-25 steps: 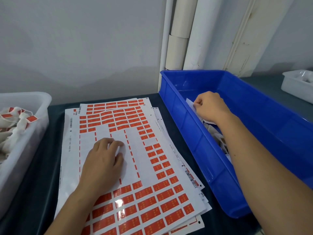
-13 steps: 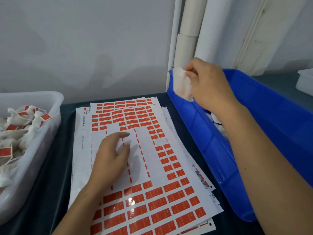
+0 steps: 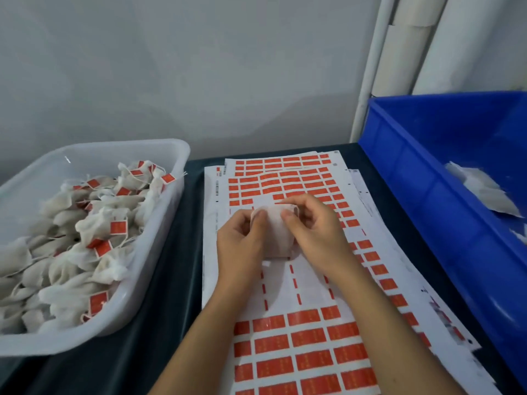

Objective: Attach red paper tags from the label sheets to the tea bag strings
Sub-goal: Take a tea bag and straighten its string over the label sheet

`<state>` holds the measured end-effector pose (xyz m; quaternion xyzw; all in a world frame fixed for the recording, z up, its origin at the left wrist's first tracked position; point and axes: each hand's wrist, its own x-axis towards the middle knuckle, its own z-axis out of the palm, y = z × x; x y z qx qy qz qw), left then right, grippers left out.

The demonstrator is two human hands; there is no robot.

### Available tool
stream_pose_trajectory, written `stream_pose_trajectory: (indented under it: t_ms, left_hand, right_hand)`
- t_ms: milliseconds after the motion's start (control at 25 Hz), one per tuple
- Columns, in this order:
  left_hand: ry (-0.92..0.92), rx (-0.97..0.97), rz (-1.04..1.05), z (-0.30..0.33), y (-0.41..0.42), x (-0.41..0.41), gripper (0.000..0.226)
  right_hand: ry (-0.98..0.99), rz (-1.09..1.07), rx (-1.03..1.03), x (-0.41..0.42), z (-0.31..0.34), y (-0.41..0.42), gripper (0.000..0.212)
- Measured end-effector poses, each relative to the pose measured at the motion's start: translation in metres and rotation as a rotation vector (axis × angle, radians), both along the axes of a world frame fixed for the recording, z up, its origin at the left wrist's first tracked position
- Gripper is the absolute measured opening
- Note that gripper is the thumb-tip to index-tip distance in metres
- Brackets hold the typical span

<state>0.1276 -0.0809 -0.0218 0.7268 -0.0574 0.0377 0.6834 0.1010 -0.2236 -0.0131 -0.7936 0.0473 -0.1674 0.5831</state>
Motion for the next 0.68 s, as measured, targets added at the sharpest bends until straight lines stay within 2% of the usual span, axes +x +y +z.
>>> stream_pose_trajectory:
  t_ms: [80,200,480,680]
  left_hand:
    - [0.056,-0.054,0.007,-0.002,0.000,0.002,0.019]
    - [0.072,-0.069,-0.019,-0.002,-0.001,0.000,0.017]
    - [-0.005,0.031,-0.163,-0.001,-0.006,-0.007,0.017]
    - [-0.005,0.092,-0.227,-0.001,-0.007,-0.009,0.009]
  right_hand:
    - [-0.018,-0.049,0.077,0.000,-0.010,-0.002,0.012]
    - [-0.040,-0.134,0.079,-0.004,-0.016,-0.006,0.009]
    - [-0.070,-0.204,0.047,-0.006,-0.012,-0.004,0.023]
    - [-0.092,-0.286,0.064,-0.006,-0.012,-0.008,0.016]
